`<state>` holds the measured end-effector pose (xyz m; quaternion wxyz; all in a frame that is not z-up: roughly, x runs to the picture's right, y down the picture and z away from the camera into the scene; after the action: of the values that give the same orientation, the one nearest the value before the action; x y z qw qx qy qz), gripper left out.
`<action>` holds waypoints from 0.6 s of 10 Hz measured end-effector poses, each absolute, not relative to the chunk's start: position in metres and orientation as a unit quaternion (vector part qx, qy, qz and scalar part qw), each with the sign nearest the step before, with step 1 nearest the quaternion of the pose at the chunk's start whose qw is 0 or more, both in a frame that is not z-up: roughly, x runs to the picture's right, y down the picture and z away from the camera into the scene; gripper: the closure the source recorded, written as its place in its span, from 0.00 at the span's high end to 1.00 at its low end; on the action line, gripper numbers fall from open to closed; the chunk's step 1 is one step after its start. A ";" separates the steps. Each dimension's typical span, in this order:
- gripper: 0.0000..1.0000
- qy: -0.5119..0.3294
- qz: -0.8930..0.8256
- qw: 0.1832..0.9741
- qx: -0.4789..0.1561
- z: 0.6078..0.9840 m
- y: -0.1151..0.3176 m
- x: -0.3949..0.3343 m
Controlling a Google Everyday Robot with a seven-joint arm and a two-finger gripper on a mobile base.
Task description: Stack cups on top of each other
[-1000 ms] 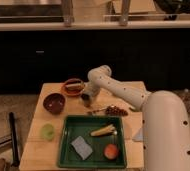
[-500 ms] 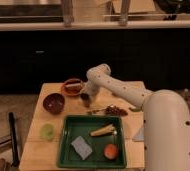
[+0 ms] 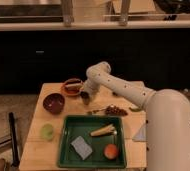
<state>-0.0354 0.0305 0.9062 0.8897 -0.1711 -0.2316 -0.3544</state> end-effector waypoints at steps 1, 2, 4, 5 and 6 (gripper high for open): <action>0.02 -0.234 -0.359 0.888 -0.166 0.900 0.027 -0.037; 0.02 -0.235 -0.363 0.887 -0.162 0.895 0.024 -0.038; 0.02 -0.240 -0.375 0.882 -0.154 0.883 0.019 -0.044; 0.02 -0.242 -0.382 0.879 -0.149 0.877 0.016 -0.046; 0.02 -0.246 -0.390 0.876 -0.144 0.871 0.013 -0.048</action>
<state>-0.0482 0.0127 0.8706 0.8756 -0.1440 -0.2463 -0.3897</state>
